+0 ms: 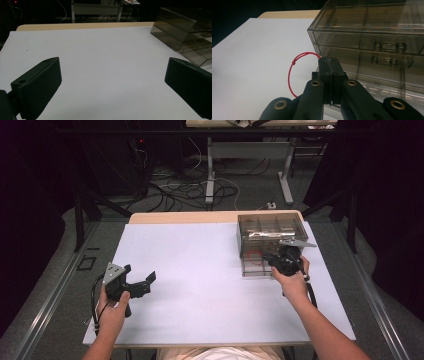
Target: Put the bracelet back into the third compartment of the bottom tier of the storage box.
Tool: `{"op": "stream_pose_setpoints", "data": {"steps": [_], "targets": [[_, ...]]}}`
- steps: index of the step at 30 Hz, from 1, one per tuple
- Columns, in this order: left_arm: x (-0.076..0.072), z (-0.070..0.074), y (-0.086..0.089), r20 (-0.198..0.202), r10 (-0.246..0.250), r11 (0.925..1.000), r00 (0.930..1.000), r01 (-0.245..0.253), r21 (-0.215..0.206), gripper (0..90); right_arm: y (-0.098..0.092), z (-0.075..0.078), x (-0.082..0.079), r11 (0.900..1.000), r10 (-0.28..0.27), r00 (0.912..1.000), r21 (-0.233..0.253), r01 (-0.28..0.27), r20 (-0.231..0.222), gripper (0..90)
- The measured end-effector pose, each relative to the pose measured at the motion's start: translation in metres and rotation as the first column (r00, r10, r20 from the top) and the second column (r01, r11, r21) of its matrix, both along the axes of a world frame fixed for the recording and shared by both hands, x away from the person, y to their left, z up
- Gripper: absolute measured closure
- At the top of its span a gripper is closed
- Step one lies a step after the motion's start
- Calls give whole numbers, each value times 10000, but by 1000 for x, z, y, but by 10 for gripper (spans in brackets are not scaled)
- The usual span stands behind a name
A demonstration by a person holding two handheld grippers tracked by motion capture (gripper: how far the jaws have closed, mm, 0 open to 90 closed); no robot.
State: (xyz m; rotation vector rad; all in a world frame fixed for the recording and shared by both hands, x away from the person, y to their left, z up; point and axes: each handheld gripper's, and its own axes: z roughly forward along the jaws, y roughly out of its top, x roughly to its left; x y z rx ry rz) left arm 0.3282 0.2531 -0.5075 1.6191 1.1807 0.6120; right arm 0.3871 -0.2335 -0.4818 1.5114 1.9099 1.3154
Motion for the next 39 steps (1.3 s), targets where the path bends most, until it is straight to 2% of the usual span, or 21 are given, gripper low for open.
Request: {"op": "stream_pose_setpoints", "data": {"steps": [16, 21, 24, 28, 35, 36, 39], "targets": [[0, -1, -1, 6, 26, 10000, 10000, -26, -34, 7, -36, 0, -4, 9960, -889, 9960, 141, 887, 87, 900], [0, -1, -1, -9, 33, 10000, 10000, -33, -49, 7, -47, -6, -4, 9934, -1149, 9933, 0, 1149, 82, 900], [0, -1, -1, 0, 37, 10000, 10000, -37, -44, 7, -52, -9, -4, 9917, -1289, 9916, 7, 1289, -77, 900], [0, -1, -1, 5, 42, 10000, 10000, -42, -40, 7, -58, -14, -3, 9892, -1462, 9893, -111, 1462, 27, 900], [0, -1, 0, -6, 8, 10000, 10000, -8, 14, 7, -64, -20, -3, 9861, -1661, 9858, -124, 1658, -240, 900], [0, -1, 0, -2, 3, 10000, 10000, -3, 13, 7, -65, -21, -2, 9844, -1747, 9846, -217, 1744, -99, 900], [0, -1, -1, -3, -2, 10000, 10000, 2, 9, 7, -69, -23, -2, 9824, -1863, 9824, -185, 1860, -164, 900]]}}
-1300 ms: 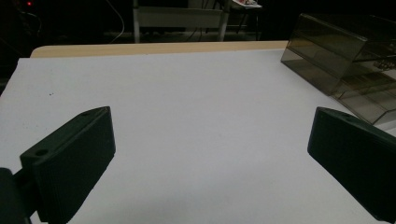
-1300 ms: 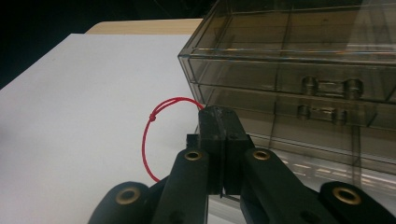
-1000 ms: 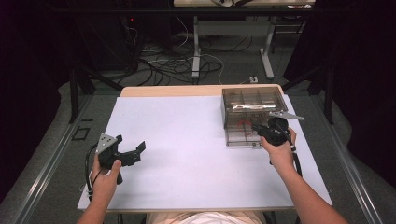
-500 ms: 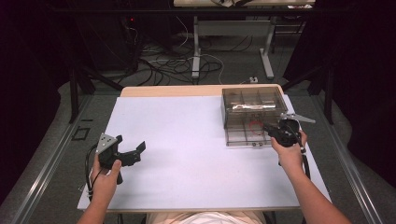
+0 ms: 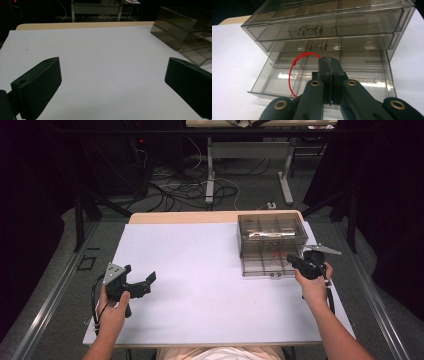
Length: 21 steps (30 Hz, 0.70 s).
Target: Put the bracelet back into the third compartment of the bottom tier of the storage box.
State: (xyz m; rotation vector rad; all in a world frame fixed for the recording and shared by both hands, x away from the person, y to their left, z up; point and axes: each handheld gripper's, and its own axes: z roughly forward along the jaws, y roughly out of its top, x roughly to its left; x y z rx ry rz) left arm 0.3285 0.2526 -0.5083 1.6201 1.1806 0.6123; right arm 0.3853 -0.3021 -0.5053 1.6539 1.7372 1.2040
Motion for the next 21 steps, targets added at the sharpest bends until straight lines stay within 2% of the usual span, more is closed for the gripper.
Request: {"op": "stream_pose_setpoints", "data": {"steps": [2, 4, 5, 7, 8, 11, 12, 15, 16, 17, 18, 19, 21], "targets": [[0, 0, 0, 5, -15, 10000, 10000, 15, 16, 7, -2, -1, 0, 9999, -121, 9999, 5, 121, -96, 900], [0, 0, 0, 5, -6, 10000, 10000, 6, -3, 7, -4, -2, 1, 9997, -240, 9997, 51, 240, 17, 900], [0, 0, 0, 3, -12, 10000, 10000, 12, -7, 7, -6, -2, 0, 9997, -228, 9997, 78, 228, -93, 900], [0, 0, 0, 6, -16, 10000, 10000, 16, 13, 7, -7, -4, 2, 9991, -392, 9992, 136, 391, 63, 900], [0, 0, 0, 5, -20, 10000, 10000, 20, 8, 7, -9, -3, 1, 9993, -374, 9990, 88, 376, -238, 900], [0, 0, 0, 12, -23, 10000, 10000, 23, 8, 7, -12, -5, 2, 9981, -562, 9984, 254, 564, -90, 900], [0, 0, 0, 8, -29, 10000, 10000, 29, 16, 7, -14, -6, 3, 9983, -556, 9984, 161, 557, -66, 900], [0, 0, 0, -11, -31, 10000, 10000, 31, 26, 7, -18, -6, 3, 9972, -687, 9975, 287, 692, -182, 900], [0, 0, 0, -13, -30, 10000, 10000, 30, 24, 7, -20, -7, 5, 9970, -751, 9972, 173, 752, -58, 900], [0, 0, 0, -21, -33, 10000, 10000, 33, 20, 7, -20, -6, 4, 9967, -776, 9963, 199, 784, -370, 900], [0, 0, 0, -10, -15, 10000, 10000, 15, -11, 7, -22, -8, 5, 9966, -796, 9967, 176, 799, -179, 900], [0, 0, 0, -4, -5, 10000, 10000, 5, -31, 7, -21, -9, 5, 9956, -878, 9958, 297, 885, -242, 900], [0, 0, 0, -5, -7, 10000, 10000, 7, -22, 7, -24, -10, 5, 9956, -913, 9954, 204, 920, -298, 900]]}}
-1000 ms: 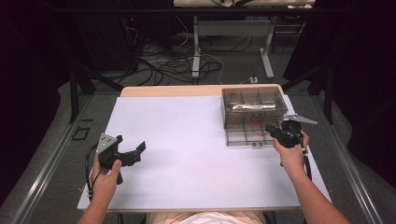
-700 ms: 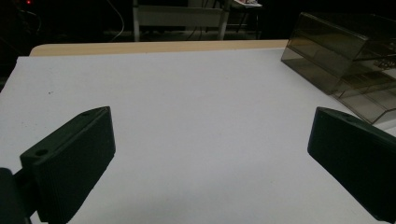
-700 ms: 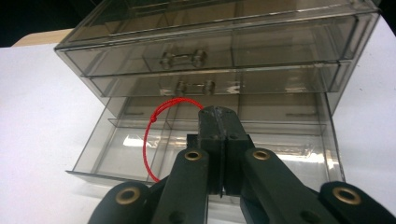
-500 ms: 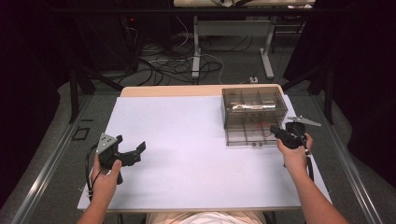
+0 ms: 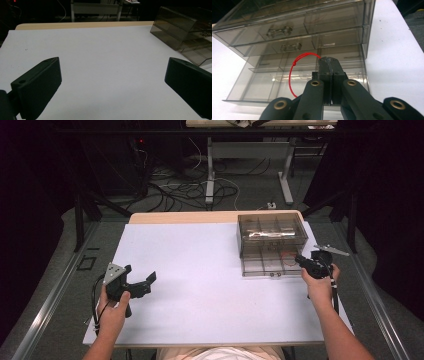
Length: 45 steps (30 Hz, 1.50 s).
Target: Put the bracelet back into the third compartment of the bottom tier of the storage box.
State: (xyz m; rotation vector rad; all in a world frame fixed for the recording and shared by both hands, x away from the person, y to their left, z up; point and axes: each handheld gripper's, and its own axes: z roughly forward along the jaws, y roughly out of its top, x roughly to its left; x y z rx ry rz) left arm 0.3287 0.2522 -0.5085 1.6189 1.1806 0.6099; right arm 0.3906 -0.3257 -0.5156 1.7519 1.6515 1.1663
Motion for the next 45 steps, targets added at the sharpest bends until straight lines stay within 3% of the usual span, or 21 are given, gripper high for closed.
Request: {"op": "stream_pose_setpoints", "data": {"steps": [1, 2, 6, 7, 10, 11, 16, 17, 18, 22, 24, 26, 28, 29, 30, 31, 32, 39, 41, 43, 45], "targets": [[0, 0, 0, 1, 2, 10000, 10000, -2, -3, 7, 0, -1, 1, 10000, -87, 10000, 29, 86, 47, 900], [0, 0, 0, 2, 5, 10000, 10000, -5, -13, 7, -1, 0, 0, 10000, -75, 9997, -67, 73, -217, 900], [0, 0, 0, -2, 21, 10000, 10000, -21, -44, 7, -2, -5, 3, 9996, -293, 9995, 30, 292, 92, 900], [0, 0, 0, -3, 20, 10000, 10000, -20, -45, 7, -5, -3, 2, 9997, -166, 9995, -158, 162, -256, 900], [0, 0, 0, -2, 16, 10000, 10000, -16, -44, 7, -4, -8, 5, 9994, -356, 9994, -39, 356, -46, 900], [0, 0, 0, -2, 6, 10000, 10000, -6, -40, 7, -5, -6, 4, 9997, -254, 9990, -48, 252, -355, 900], [0, 0, 0, -3, 4, 10000, 10000, -4, -34, 7, -7, -11, 6, 9991, -430, 9988, -61, 429, -242, 900], [0, 0, 0, -26, -28, 10000, 10000, 28, 28, 7, -8, -10, 6, 9989, -411, 9978, -256, 398, -517, 900], [0, 0, 0, -34, -25, 10000, 10000, 25, 19, 7, -7, -11, 6, 9993, -374, 9987, -15, 374, -343, 900], [0, 0, 0, -16, -4, 10000, 10000, 4, -33, 7, -8, -13, 8, 9988, -485, 9984, -48, 484, -305, 900], [0, 0, 0, -17, -2, 10000, 10000, 2, -30, 6, -9, -12, 7, 9989, -443, 9977, -149, 436, -521, 900], [0, 0, 0, -12, 11, 10000, 10000, -11, -36, 7, -9, -14, 8, 9991, -432, 9984, -55, 430, -365, 899], [0, 0, 0, -11, 1, 10000, 10000, -1, -34, 7, -9, -15, 9, 9988, -494, 9985, -78, 492, -228, 856], [0, 0, 0, -4, -1, 10000, 10000, 1, -30, 7, -10, -13, 7, 9989, -422, 9972, -233, 408, -625, 845], [0, 0, 0, -5, -9, 10000, 10000, 9, -27, 7, -9, -17, 10, 9988, -487, 9988, 7, 487, 28, 826], [0, 0, 0, -26, -45, 10000, 10000, 45, 40, 7, -9, -18, 11, 9987, -499, 9984, 88, 497, 278, 811], [0, 0, 0, -23, -47, 10000, 10000, 47, 46, 7, -10, -14, 8, 9993, -383, 9989, -28, 382, -275, 795], [0, 0, 0, -4, 12, 10000, 10000, -12, -35, 7, -10, -14, 8, 9993, -363, 9992, -103, 362, -146, 711], [0, 0, 0, -2, 4, 10000, 10000, -4, -24, 7, -9, -12, 6, 9994, -289, 9989, -175, 283, -366, 690], [0, 0, 0, -30, -17, 10000, 10000, 17, 27, 7, -9, -13, 6, 9996, -252, 9997, -142, 251, -45, 665], [0, 0, 0, -9, 14, 10000, 10000, -14, -36, 7, -8, -11, 5, 9999, -49, 9999, -156, 46, -160, 636]]}}
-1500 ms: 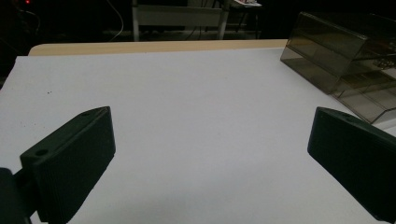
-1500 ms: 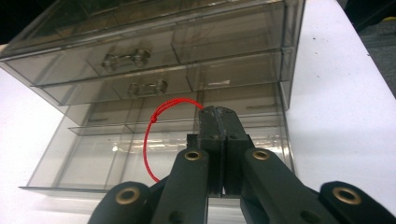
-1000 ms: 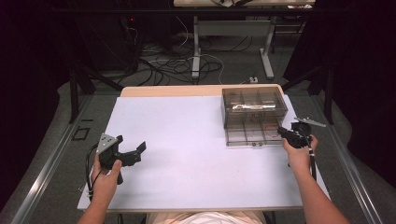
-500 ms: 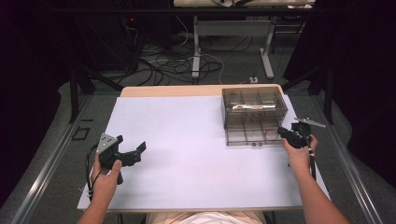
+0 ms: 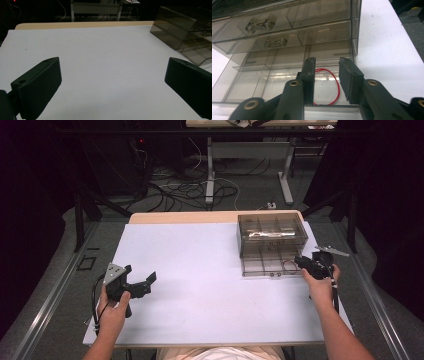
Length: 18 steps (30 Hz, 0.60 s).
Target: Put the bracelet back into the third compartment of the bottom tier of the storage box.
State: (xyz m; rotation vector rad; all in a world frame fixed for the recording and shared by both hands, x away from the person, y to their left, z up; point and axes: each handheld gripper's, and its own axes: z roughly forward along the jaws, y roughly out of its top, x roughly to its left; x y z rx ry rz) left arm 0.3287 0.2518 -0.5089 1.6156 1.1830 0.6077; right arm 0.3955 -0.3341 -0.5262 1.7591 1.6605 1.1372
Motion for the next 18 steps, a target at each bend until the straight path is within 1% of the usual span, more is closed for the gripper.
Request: {"op": "stream_pose_setpoints", "data": {"steps": [1, 2, 3, 4, 5, 6, 8, 9, 11, 12, 15, 16, 17, 18], "targets": [[0, 0, 0, 3, 6, 10000, 10000, -6, -22, 7, 1, 0, 0, 10000, 16, 10000, -70, -16, 8, 619], [0, 0, 0, 3, 3, 10000, 10000, -3, -15, 7, 1, 0, 0, 9998, 83, 9999, -160, -81, 109, 599], [0, 0, 0, -1, -2, 10000, 10000, 2, 1, 7, 2, 0, 0, 9998, 100, 9998, -147, -98, 161, 583], [0, 0, 0, -13, -37, 10000, 10000, 37, 67, 7, 2, 1, -1, 9995, 277, 9996, -177, -277, -2, 573], [0, 0, 0, -23, -31, 10000, 10000, 31, 55, 7, 4, 1, -1, 9996, 245, 9996, -169, -243, 108, 561], [0, 0, 0, -8, -37, 10000, 10000, 37, 61, 7, 3, 2, -2, 9985, 465, 9989, -285, -465, -3, 547], [0, 0, 0, -9, -44, 10000, 10000, 44, 85, 7, 6, 3, -3, 9983, 512, 9987, -286, -512, 5, 516], [0, 0, 0, -3, -48, 10000, 10000, 48, 87, 7, 7, 3, -2, 9978, 586, 9983, -315, -584, 68, 501], [0, 0, 0, -13, -38, 10000, 10000, 39, 71, 7, 8, 4, -3, 9958, 833, 9965, -378, -830, 47, 482], [0, 0, 0, 38, 2, 10000, 10000, -2, 61, 7, 10, 5, -3, 9954, 847, 9964, -463, -842, 82, 465], [0, 0, 0, 50, 12, 10000, 10000, -13, 49, 7, 15, 6, -3, 9936, 1030, 9947, -474, -1027, 19, 425], [0, 0, 0, 45, 13, 10000, 10000, -13, 47, 7, 16, 5, -3, 9914, 1155, 9932, -637, -1146, 106, 413], [0, 0, 0, 41, 11, 10000, 10000, -11, 47, 7, 19, 6, -4, 9912, 1212, 9926, -543, -1211, -10, 403], [0, 0, 0, 28, 9, 10000, 10000, -9, 44, 7, 21, 7, -5, 9898, 1338, 9910, -485, -1338, -32, 393]]}}
